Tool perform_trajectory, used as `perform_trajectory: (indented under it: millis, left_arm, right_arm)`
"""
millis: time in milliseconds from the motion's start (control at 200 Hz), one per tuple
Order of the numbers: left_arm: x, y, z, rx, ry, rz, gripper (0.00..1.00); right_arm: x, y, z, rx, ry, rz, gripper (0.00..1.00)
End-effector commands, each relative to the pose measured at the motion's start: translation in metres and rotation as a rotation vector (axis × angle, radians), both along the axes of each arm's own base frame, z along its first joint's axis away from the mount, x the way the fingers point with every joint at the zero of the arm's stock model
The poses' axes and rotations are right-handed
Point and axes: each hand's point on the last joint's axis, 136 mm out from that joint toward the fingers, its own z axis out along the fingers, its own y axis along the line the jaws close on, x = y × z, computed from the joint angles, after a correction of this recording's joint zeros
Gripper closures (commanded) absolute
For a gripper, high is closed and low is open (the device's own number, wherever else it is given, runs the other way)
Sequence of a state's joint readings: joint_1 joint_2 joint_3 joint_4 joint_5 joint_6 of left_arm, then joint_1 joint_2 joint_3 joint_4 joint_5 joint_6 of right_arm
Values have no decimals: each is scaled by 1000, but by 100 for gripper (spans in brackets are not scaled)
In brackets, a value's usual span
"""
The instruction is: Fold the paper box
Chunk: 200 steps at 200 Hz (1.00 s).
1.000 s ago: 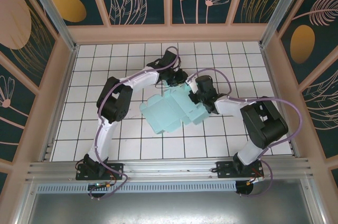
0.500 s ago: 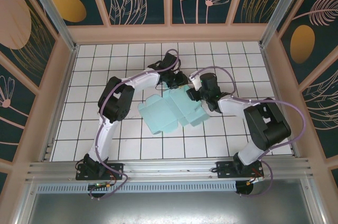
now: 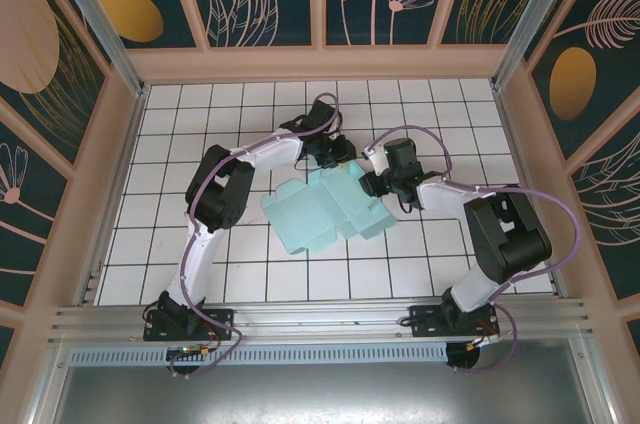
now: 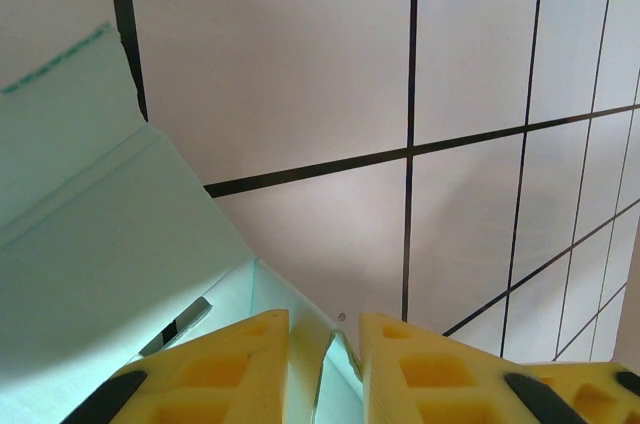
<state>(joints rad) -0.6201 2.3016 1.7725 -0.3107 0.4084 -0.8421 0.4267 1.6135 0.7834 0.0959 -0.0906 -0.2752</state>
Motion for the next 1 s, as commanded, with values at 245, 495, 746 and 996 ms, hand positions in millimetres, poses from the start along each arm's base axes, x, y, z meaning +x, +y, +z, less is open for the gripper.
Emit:
perform_trajectory:
  millis: [245,495,746,996]
  left_arm:
    - [-4,1,-8,17,7,-17,76]
    - [-4,2,-9,18,6,-19,76]
    - [-4,2,-9,20,6,-21,76]
    - [-5,1,-8,20,2,-26,74]
  right_arm:
    - [5,-4,-13,-41,63,-30,64]
    - [7,-1,-17,-52,71,-25,76]
    - [7,-1,-21,-69,80,-9,70]
    - [7,0,-22,-80,82,8,93]
